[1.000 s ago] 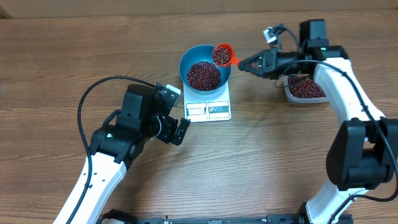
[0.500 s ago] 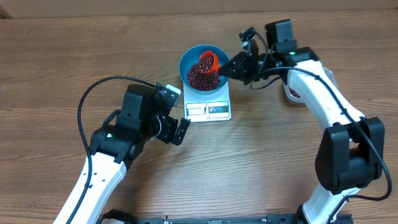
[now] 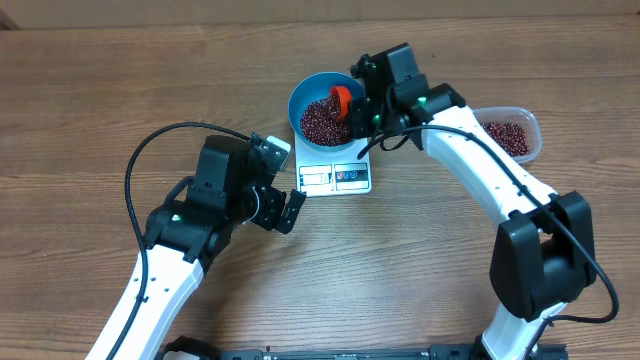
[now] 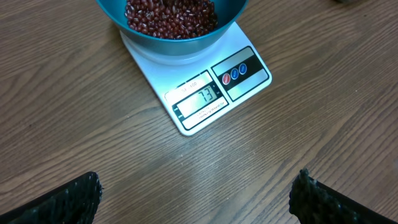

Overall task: Scoop item into bowl and weigh 150g on scale
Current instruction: 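Tip the scoop to pour beans into the blue bowl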

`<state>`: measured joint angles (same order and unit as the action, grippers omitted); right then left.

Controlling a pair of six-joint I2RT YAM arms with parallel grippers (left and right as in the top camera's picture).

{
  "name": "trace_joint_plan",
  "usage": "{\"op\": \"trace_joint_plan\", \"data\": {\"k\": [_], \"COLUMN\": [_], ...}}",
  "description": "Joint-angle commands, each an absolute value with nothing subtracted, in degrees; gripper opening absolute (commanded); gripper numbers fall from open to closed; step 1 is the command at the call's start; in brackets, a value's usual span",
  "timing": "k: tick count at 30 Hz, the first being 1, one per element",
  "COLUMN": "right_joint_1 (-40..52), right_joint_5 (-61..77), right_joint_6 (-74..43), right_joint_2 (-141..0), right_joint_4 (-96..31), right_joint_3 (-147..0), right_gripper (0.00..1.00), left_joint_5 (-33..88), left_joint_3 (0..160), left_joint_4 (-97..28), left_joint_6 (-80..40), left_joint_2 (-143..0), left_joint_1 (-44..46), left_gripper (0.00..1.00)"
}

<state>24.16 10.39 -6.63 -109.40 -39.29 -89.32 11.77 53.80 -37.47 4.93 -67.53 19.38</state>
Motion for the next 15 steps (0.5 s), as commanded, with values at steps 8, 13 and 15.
{"op": "trace_joint_plan", "data": {"k": [8,13,15], "right_joint_1": [29.71,30.22,30.22], "right_joint_5": [-9.26,-10.09,-10.07], "right_joint_6": [-0.05,0.32,0.30], "right_joint_2": [-108.64,-108.64,-108.64], "right_joint_4": [-41.06,-42.26,-42.39], "right_joint_3": [-94.26,-94.26,-94.26], "right_gripper": [0.04,0.04,0.04], "left_joint_5": [11.57,11.57,11.57], "left_joint_3": [53.45,53.45,53.45], "left_joint_4": [-37.26,-37.26,-37.26], "left_joint_6": [6.24,6.22,6.22], "left_joint_2": [-67.51,-67.51,-67.51], "left_joint_1": [19.14,19.14,19.14], "left_gripper": [0.99,0.99,1.00]}}
